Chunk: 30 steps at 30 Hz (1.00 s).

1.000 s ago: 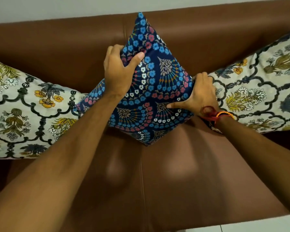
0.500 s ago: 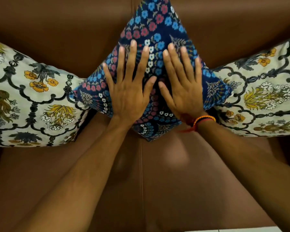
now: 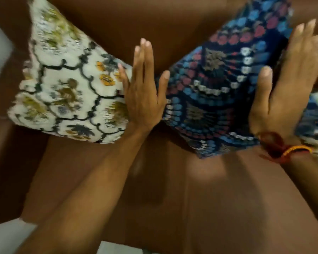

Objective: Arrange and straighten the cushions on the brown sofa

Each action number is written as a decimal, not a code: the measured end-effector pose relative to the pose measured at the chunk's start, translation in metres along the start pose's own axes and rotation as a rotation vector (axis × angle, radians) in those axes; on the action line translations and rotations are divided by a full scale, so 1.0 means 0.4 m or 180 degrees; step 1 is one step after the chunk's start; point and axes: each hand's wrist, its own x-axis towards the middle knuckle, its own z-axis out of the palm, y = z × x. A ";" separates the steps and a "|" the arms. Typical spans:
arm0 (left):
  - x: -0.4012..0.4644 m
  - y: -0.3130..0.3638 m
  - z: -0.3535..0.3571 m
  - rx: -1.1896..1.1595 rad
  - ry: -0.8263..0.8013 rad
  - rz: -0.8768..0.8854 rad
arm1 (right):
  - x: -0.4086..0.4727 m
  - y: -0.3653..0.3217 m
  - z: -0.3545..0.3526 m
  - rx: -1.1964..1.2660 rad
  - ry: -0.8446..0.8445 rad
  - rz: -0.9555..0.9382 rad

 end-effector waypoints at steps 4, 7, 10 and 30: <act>-0.042 -0.192 -0.116 0.0279 0.0105 -0.0122 | -0.035 -0.324 0.150 0.0563 -0.0697 -0.0677; -0.036 -0.346 -0.165 0.0485 0.0191 -0.0100 | -0.085 -0.510 0.297 0.0770 -0.1071 -0.0869; -0.002 -0.467 -0.172 0.0862 0.0154 0.0152 | -0.087 -0.611 0.447 0.0612 -0.1230 -0.1037; 0.092 -0.674 -0.257 0.0076 0.0613 -0.1146 | -0.022 -0.630 0.519 -0.0100 -0.1128 -0.0043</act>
